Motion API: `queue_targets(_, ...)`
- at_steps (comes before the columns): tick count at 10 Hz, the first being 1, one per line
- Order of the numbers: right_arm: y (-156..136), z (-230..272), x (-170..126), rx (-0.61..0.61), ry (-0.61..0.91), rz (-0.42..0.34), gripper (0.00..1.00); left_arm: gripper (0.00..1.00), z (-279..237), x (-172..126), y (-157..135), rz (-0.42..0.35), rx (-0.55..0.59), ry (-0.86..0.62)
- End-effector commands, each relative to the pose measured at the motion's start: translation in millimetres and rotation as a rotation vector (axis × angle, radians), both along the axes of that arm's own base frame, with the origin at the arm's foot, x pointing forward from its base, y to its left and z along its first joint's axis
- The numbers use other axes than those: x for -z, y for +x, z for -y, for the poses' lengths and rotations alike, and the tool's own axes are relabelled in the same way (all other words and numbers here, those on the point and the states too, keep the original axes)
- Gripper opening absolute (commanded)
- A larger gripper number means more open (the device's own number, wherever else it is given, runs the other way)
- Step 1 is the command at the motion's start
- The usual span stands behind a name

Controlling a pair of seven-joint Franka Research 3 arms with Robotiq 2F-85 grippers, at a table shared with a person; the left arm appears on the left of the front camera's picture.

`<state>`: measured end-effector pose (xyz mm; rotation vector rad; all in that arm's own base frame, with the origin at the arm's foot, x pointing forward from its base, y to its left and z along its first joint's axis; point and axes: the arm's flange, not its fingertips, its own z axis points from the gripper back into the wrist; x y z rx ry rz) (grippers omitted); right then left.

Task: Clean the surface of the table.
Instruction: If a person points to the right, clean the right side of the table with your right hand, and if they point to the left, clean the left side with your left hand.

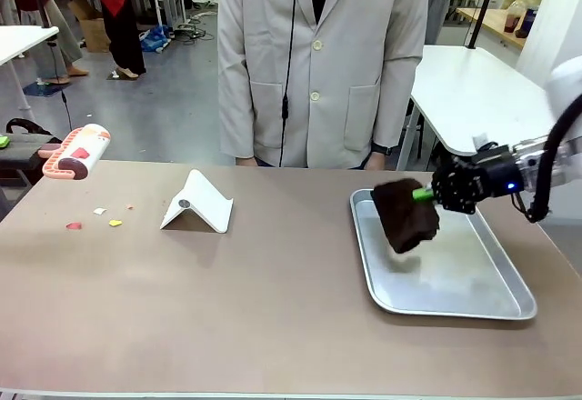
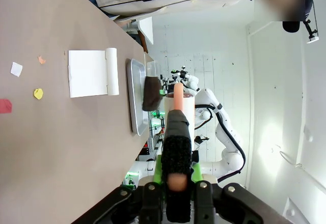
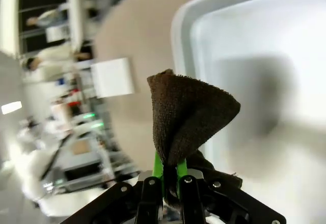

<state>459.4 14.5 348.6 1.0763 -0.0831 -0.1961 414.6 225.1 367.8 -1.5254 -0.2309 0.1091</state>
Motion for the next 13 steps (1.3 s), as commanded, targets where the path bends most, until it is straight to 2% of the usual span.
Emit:
queue_targets(1, -9, 27, -17, -0.012, 0.305, 0.028, 0.11, 0.00, 0, -4, -3, 0.005, 0.011, -0.001)
queue_targets(3, -27, 52, -51, -0.041, 0.484, 0.031, 0.11, 0.00, 0, -4, -3, 0.005, 0.011, -0.001)
queue_targets(5, -51, 87, -72, 0.027, 0.500, 0.087, 0.11, 0.00, 0, -4, -3, 0.005, 0.011, -0.001)
queue_targets(6, -59, 104, -72, 0.047, 0.474, 0.082, 0.11, 0.00, 0, -4, -3, 0.005, 0.011, -0.001)
queue_targets(7, -65, 120, -65, 0.019, 0.429, 0.036, 0.11, 0.00, 0, -4, -3, 0.005, 0.011, -0.001)
queue_targets(9, -77, 145, -55, 0.015, 0.381, 0.086, 0.11, 0.00, 0, -4, -3, 0.005, 0.011, -0.001)
queue_targets(11, -80, 155, -47, 0.060, 0.288, 0.099, 0.11, 0.00, 0, -4, -3, 0.005, 0.011, -0.001)
queue_targets(12, -78, 150, -52, 0.037, 0.375, 0.063, 0.11, 0.00, 0, -4, -3, 0.005, 0.011, -0.001)
queue_targets(13, -78, 150, -52, 0.037, 0.375, 0.063, 0.11, 0.00, 0, -4, -3, 0.005, 0.011, -0.001)
